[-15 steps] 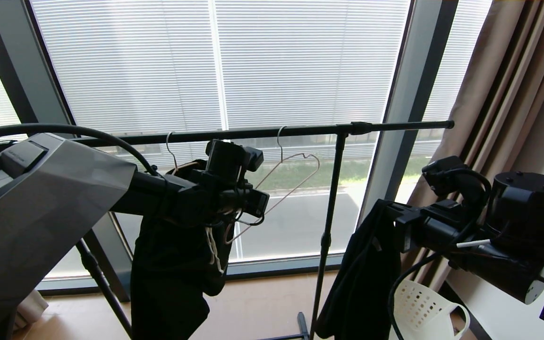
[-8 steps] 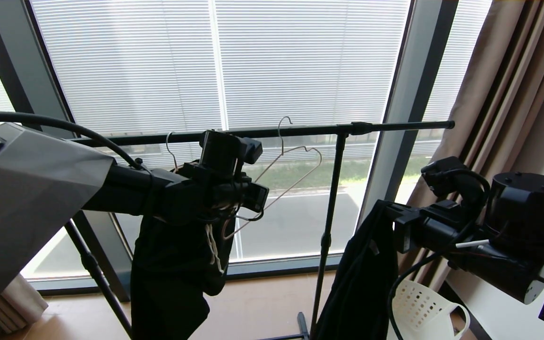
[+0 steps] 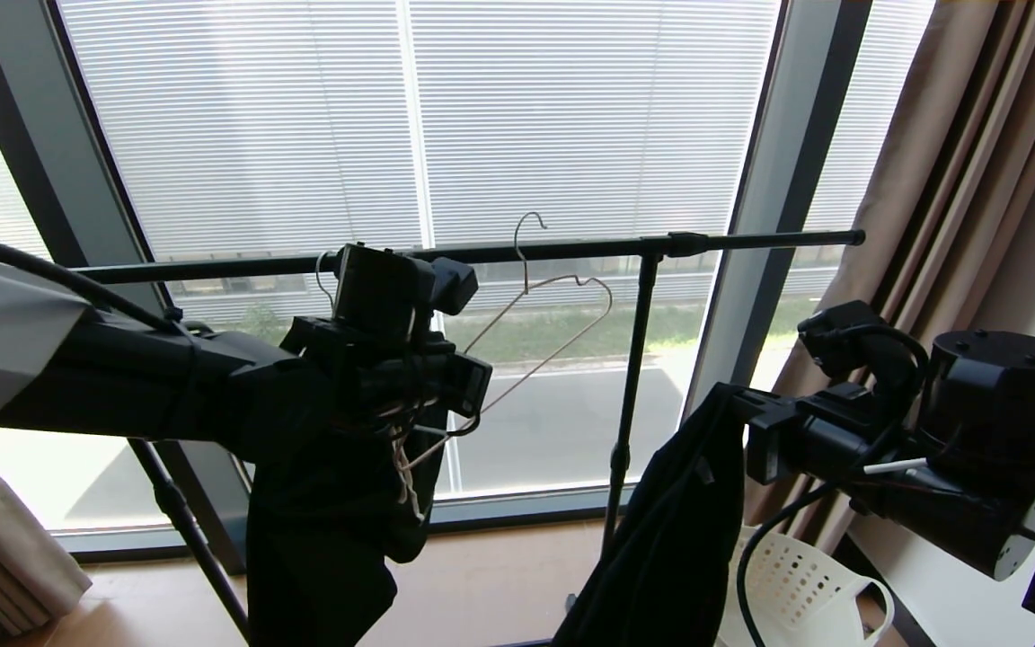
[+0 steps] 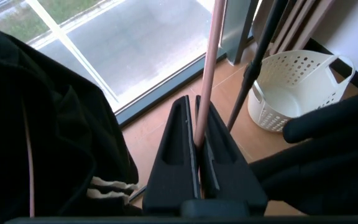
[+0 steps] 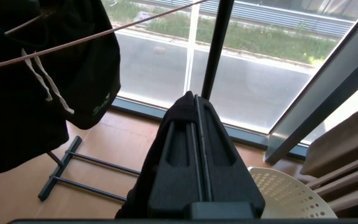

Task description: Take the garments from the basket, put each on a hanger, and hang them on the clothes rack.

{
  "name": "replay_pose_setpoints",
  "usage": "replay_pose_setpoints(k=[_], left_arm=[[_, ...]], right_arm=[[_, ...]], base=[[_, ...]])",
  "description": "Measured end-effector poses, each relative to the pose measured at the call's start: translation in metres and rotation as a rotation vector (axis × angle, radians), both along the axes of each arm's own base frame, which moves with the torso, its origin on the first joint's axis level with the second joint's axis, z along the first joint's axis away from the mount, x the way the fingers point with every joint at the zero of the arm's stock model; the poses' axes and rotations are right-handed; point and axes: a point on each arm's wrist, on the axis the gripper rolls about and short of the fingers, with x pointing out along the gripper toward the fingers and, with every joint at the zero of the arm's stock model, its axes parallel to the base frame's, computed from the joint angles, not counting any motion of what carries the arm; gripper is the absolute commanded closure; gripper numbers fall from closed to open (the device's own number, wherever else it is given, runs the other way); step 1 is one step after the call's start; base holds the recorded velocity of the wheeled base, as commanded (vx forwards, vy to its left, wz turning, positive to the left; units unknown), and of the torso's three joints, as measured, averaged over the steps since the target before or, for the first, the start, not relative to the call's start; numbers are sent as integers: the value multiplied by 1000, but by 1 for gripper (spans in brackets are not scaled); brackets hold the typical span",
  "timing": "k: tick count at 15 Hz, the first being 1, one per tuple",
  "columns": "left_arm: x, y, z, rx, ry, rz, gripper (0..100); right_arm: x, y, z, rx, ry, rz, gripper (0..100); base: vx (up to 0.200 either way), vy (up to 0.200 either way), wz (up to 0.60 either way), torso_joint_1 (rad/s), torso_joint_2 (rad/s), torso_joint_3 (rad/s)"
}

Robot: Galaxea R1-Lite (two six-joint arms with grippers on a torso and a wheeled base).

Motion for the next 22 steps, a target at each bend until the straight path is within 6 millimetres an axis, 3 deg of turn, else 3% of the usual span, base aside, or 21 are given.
replay_pose_setpoints(k=[5, 10, 13, 18, 22], left_arm=[[-67, 35, -9, 26, 46, -14, 100], [-144, 77, -16, 12, 30, -32, 100], [-184, 91, -24, -11, 17, -76, 100], [-211, 104, -30, -46, -7, -115, 100], [-221, 109, -35, -60, 6, -153, 100]], right_arm=[[-7, 0, -3, -84, -17, -19, 100], [-31, 4, -3, -201, -60, -62, 100], [-39, 6, -2, -243, -74, -66, 100], [-43, 3, -9, -282, -54, -94, 100], [-38, 4, -15, -321, -43, -141, 100]], base=[[0, 0, 0, 0, 0, 0], [0, 0, 0, 0, 0, 0], [0, 0, 0, 0, 0, 0], [0, 0, 0, 0, 0, 0], [0, 0, 0, 0, 0, 0]])
